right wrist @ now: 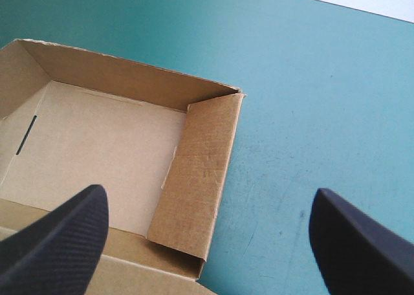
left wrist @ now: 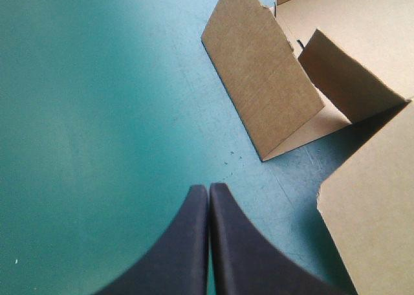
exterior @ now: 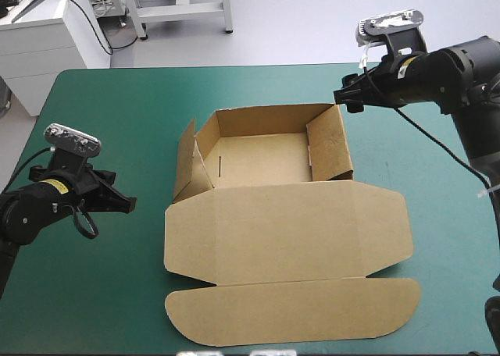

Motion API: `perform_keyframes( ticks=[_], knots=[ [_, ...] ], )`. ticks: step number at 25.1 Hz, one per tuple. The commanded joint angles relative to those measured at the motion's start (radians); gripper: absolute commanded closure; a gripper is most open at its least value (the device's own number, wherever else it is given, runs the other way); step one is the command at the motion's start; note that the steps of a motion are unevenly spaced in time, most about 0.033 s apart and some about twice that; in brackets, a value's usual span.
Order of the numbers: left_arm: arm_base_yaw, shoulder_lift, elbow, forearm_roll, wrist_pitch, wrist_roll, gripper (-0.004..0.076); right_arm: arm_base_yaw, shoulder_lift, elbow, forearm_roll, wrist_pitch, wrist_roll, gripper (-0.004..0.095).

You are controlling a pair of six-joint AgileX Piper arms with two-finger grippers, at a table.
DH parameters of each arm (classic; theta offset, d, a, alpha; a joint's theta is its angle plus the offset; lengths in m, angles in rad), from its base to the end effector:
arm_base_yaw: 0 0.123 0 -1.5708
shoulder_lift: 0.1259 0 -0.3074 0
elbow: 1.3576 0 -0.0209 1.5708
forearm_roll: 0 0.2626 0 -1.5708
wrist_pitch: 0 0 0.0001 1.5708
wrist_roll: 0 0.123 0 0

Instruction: Fold the box

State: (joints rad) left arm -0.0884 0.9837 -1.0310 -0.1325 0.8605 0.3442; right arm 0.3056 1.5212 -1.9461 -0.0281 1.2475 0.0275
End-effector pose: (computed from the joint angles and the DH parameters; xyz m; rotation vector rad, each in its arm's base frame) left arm 0.2105 -0.0310 0.3733 0.4448 2.2444 -0.0271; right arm 0.3188 0.0971 0.4939 -0.3168 2.2876 0.1351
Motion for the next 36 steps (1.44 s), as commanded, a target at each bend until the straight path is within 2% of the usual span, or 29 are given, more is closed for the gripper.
perform_keyframes(
  ticks=[1,10,19,24,26,27,29,30,31,36],
  knots=[
    [0.000,-0.014,-0.026,-0.018,-0.058,-0.002,0.0733,0.001,-0.020,-0.026,-0.013,0.002,-0.010,0.0125],
    [0.000,-0.014,-0.026,-0.018,-0.058,-0.002,0.0733,0.001,0.133,-0.026,-0.013,0.002,-0.007,0.0125],
    [0.000,-0.014,-0.026,-0.018,-0.056,-0.002,0.0733,-0.028,0.380,-0.026,-0.004,0.002,0.026,0.0125],
    [0.000,-0.014,-0.026,-0.025,-0.051,-0.002,0.0733,-0.049,0.487,-0.028,0.054,-0.001,0.008,0.0153],
    [0.000,-0.014,-0.026,-0.026,-0.051,-0.002,0.0733,-0.049,0.502,-0.028,0.073,-0.005,0.008,0.0295],
    [0.000,-0.014,-0.026,-0.037,-0.051,-0.002,0.0733,-0.049,0.505,-0.028,0.073,-0.008,0.008,0.0457],
    [0.000,-0.014,-0.026,-0.060,-0.051,0.002,0.0733,-0.049,0.505,-0.028,0.077,-0.011,0.006,0.0670],
    [0.000,-0.014,-0.026,-0.064,-0.051,0.002,0.0733,-0.049,0.505,-0.032,0.082,-0.008,-0.012,0.0865],
    [0.000,-0.014,-0.026,-0.066,-0.051,0.002,0.0733,-0.049,0.505,-0.037,0.082,-0.007,-0.020,0.0925],
    [0.000,-0.014,-0.026,-0.064,-0.047,0.002,0.0733,-0.071,0.475,-0.096,0.087,0.003,-0.063,0.0927]
  ],
)
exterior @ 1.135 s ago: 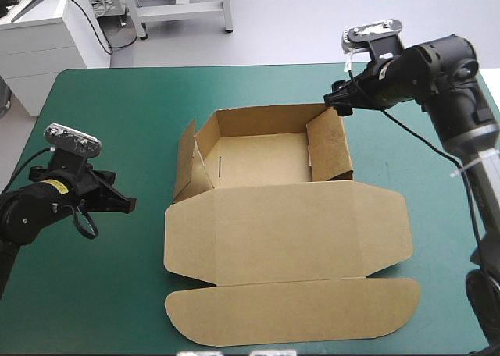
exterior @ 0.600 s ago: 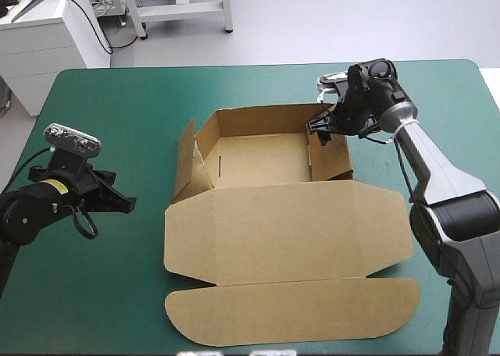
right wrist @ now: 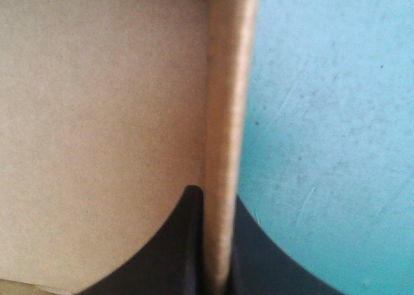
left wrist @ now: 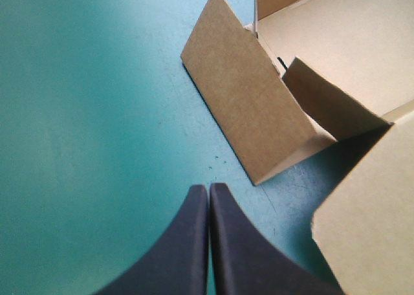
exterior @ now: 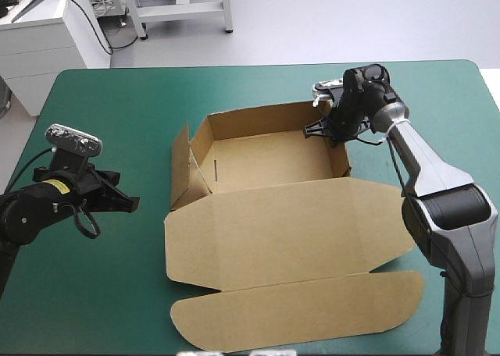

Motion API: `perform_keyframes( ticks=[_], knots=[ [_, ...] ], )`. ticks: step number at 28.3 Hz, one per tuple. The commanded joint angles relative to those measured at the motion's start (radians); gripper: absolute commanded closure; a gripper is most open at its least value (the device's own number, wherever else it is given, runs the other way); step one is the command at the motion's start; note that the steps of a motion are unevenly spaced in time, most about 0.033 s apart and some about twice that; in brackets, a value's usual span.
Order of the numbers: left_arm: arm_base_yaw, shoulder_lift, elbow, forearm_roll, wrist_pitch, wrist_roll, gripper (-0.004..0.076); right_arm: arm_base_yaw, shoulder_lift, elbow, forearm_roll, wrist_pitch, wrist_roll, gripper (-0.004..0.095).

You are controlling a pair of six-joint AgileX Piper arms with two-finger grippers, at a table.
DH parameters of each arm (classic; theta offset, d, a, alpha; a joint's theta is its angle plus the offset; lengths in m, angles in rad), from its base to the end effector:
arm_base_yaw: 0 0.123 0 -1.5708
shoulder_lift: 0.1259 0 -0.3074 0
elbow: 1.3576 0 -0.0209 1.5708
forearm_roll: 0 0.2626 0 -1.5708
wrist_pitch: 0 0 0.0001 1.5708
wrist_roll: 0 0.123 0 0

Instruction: Fold the box

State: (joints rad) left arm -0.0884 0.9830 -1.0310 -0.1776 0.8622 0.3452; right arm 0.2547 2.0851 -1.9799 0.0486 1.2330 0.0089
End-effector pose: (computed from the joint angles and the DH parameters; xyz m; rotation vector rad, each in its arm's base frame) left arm 0.2097 -0.0352 0.3740 0.4295 2.2425 -0.0807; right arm 0.4681 0.1277 0.2691 -0.3345 2.8082 0.1279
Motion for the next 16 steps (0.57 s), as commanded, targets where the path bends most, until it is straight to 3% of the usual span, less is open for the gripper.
perform_keyframes(
  ticks=[1,8,16],
  knots=[
    [0.000,-0.013,-0.026,-0.017,-0.049,0.001,0.0733,-0.030,-0.105,-0.076,0.021,0.018,-0.068,0.0927],
    [0.000,-0.013,-0.026,-0.017,-0.049,0.001,0.0733,-0.117,-0.301,-0.105,0.107,0.018,-0.162,0.0927],
    [0.000,-0.013,-0.026,-0.017,-0.051,0.001,0.0733,-0.159,-0.482,-0.105,0.127,0.018,-0.237,0.0927]
  ],
)
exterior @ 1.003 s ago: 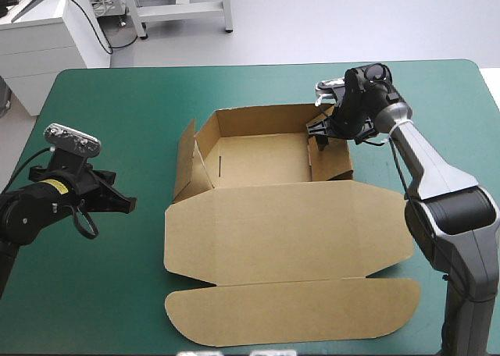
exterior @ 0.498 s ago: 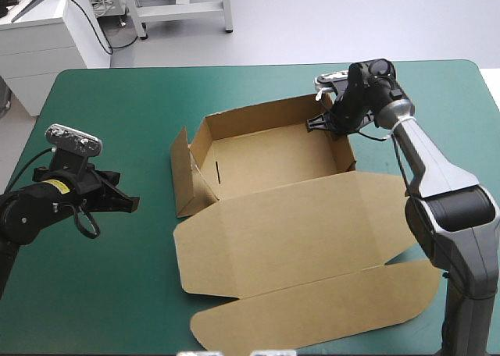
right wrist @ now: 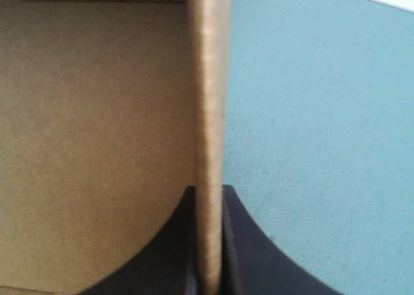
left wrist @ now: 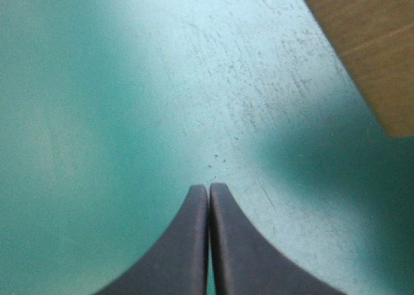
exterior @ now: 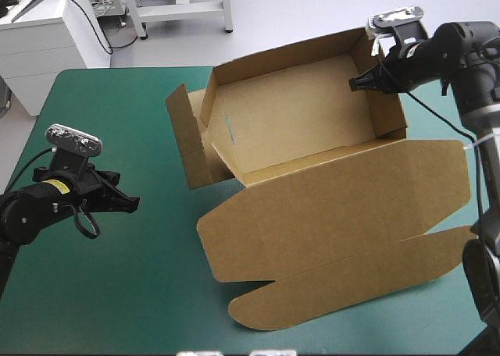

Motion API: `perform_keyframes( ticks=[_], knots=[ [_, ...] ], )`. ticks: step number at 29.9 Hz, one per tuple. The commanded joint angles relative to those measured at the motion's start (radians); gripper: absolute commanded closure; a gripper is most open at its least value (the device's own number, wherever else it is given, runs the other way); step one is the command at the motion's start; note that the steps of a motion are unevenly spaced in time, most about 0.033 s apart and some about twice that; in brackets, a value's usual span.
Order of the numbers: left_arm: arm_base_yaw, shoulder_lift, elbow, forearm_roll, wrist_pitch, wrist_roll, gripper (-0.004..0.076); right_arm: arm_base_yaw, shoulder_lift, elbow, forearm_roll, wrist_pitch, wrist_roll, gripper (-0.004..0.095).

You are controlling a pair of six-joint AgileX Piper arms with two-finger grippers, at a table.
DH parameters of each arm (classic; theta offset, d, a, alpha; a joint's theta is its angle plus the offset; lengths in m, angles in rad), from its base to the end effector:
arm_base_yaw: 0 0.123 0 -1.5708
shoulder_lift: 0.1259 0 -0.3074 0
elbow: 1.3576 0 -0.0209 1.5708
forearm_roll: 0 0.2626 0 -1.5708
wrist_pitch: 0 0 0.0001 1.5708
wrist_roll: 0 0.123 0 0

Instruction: Fold the box

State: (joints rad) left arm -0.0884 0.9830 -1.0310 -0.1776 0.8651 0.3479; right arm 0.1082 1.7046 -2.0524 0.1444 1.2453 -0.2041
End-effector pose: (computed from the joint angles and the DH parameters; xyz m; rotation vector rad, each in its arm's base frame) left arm 0.2095 -0.0352 0.3737 0.4334 2.2446 -0.0799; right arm 0.3884 0.0591 0.4617 -0.3790 2.3420 0.1388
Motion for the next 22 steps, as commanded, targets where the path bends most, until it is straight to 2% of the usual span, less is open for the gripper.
perform_keyframes(
  ticks=[1,12,22],
  knots=[
    [0.000,-0.013,-0.026,-0.017,-0.054,-0.002,0.0733,-0.015,-0.121,-0.032,0.031,0.006,-0.027,0.0927],
    [0.000,-0.013,0.004,-0.013,-0.081,-0.002,0.0733,-0.022,-0.280,-0.030,0.003,0.006,-0.066,0.0927],
    [0.006,0.049,0.149,-0.020,-0.296,-0.088,0.0720,-0.022,-0.357,0.050,-0.023,0.006,-0.066,0.0927]
  ],
)
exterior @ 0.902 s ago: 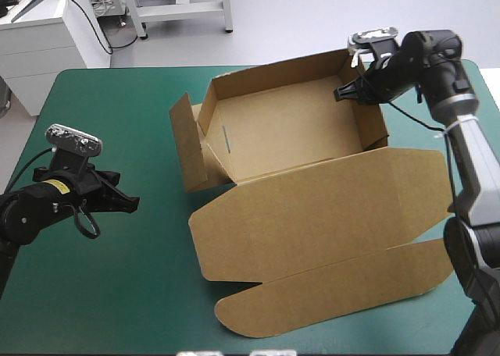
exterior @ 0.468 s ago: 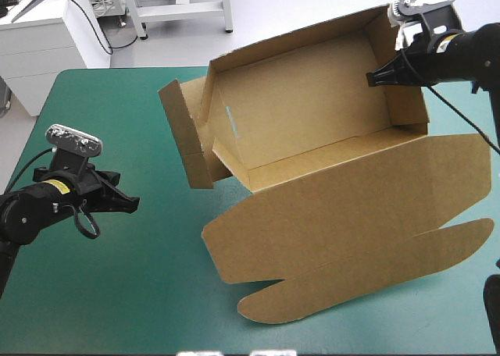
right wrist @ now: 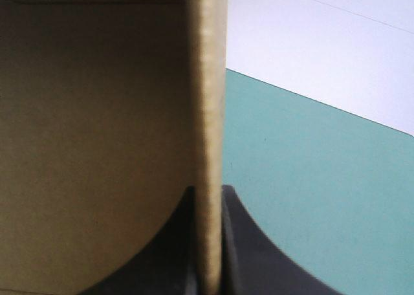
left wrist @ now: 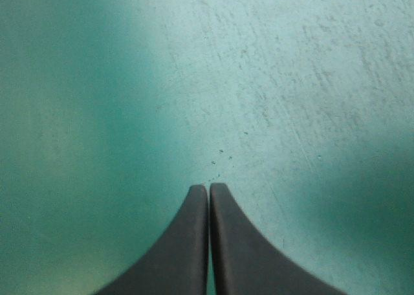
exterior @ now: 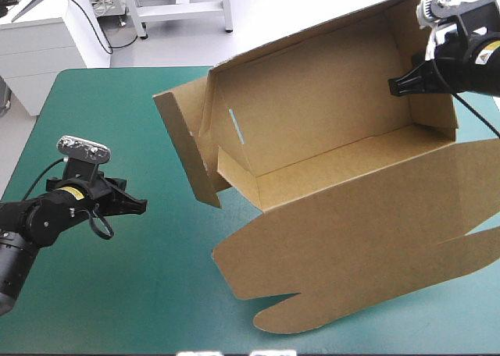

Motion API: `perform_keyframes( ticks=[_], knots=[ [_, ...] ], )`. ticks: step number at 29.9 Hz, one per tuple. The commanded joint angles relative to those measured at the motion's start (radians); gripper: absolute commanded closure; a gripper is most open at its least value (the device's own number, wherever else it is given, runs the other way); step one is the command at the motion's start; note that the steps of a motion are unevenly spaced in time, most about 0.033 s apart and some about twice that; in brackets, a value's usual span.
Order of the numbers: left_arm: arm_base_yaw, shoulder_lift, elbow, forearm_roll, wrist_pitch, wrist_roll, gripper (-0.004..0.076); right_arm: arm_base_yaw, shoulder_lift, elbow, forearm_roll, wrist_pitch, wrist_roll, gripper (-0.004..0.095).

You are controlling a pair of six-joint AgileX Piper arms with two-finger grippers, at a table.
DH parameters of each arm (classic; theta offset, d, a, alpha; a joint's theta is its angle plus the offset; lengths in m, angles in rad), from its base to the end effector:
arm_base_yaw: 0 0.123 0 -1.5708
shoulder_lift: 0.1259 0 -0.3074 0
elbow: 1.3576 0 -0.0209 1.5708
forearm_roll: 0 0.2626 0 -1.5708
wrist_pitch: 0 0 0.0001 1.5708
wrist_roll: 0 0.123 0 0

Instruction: Fold the box

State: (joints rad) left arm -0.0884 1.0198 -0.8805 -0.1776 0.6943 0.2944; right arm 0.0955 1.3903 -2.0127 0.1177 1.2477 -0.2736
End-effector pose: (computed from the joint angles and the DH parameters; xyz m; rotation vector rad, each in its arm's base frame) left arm 0.2247 -0.0339 0.3279 0.3398 2.2802 -0.0955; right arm 0.2713 0.0398 0.5544 -0.4128 2.0623 0.0331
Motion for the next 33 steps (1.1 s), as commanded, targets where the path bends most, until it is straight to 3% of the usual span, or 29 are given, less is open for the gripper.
perform_keyframes(
  ticks=[1,5,9,13,16,22,28,30,33],
  knots=[
    [0.014,0.030,0.006,-0.038,-0.141,-0.034,0.0709,-0.009,-0.049,0.024,0.002,0.003,0.003,0.0927],
    [0.071,0.110,0.008,-0.152,-0.161,0.010,0.0706,-0.009,-0.062,0.089,0.004,0.003,0.003,0.0927],
    [0.155,0.206,0.008,-0.415,-0.138,0.243,0.0706,-0.009,-0.062,0.133,0.017,0.003,0.012,0.0927],
    [0.229,0.307,0.008,-0.839,0.008,0.667,0.0706,-0.009,-0.062,0.155,0.040,-0.004,0.012,0.0927],
    [0.266,0.375,0.008,-1.104,0.175,0.869,0.0707,-0.009,-0.062,0.158,0.044,-0.015,0.012,0.0927],
    [0.268,0.458,0.008,-1.309,0.313,0.993,0.0707,-0.009,-0.062,0.158,0.058,-0.061,0.024,0.0927],
    [0.268,0.484,0.008,-1.499,0.594,1.114,0.0705,-0.009,-0.060,0.158,0.054,-0.094,0.029,0.0927],
    [0.268,0.479,0.004,-1.538,0.608,1.107,0.0664,-0.009,-0.060,0.158,0.051,-0.113,0.036,0.0927],
    [0.268,0.477,-0.008,-1.556,0.608,1.075,0.0477,-0.009,-0.060,0.158,0.060,-0.116,0.036,0.0927]
  ],
)
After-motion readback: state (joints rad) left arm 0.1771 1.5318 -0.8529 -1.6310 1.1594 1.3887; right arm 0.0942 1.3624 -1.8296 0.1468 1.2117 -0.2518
